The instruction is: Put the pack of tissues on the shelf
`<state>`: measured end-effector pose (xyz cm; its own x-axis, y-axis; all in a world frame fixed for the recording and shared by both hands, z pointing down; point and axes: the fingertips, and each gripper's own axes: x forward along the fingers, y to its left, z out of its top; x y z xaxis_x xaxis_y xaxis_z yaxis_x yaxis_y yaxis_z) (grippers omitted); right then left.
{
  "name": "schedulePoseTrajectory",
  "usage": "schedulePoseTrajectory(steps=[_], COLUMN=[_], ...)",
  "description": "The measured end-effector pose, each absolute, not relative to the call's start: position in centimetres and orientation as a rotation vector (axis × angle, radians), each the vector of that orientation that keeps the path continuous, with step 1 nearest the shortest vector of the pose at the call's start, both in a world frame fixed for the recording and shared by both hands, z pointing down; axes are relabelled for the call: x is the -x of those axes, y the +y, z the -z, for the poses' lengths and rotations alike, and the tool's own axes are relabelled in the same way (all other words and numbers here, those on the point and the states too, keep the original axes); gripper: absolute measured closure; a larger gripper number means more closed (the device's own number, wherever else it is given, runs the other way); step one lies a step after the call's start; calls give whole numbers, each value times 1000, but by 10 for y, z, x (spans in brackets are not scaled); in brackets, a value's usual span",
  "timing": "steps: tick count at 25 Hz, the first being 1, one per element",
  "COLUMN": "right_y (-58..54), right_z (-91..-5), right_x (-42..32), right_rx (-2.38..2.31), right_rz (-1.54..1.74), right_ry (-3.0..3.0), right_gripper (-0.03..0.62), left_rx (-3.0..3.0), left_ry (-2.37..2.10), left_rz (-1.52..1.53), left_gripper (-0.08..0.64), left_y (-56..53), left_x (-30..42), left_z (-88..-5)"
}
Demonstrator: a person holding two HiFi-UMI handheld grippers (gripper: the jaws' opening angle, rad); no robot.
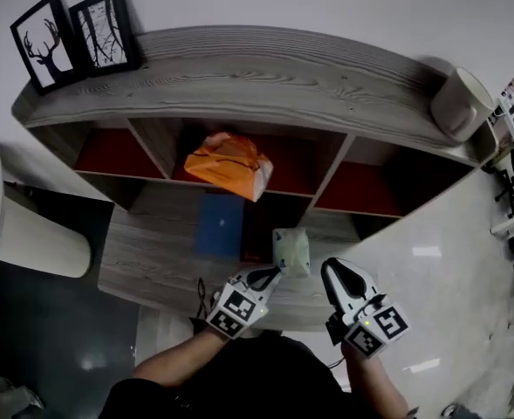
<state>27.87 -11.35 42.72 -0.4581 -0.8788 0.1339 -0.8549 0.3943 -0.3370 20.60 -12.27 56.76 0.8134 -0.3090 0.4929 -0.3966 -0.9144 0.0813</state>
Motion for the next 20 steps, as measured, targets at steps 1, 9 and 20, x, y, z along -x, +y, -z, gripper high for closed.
schedulePoseTrajectory(steps=[1, 9, 20], right_y=[-121, -165, -201], right_z=[-422, -408, -390], right_x=[-263, -148, -8], right_rx=[1572, 1445, 1435], right_rz=[578, 586, 575], right_ry=[2564, 2641, 2615], right_gripper=[548, 548, 548], left_rx=[-2811, -2804, -2877], left_ry=[-563, -671, -721], left_rz=[-712, -653, -586], left_gripper=[545, 545, 545], left_y=[-125, -155, -184], left_x=[-192, -79, 71], left_z=[-562, -527, -482])
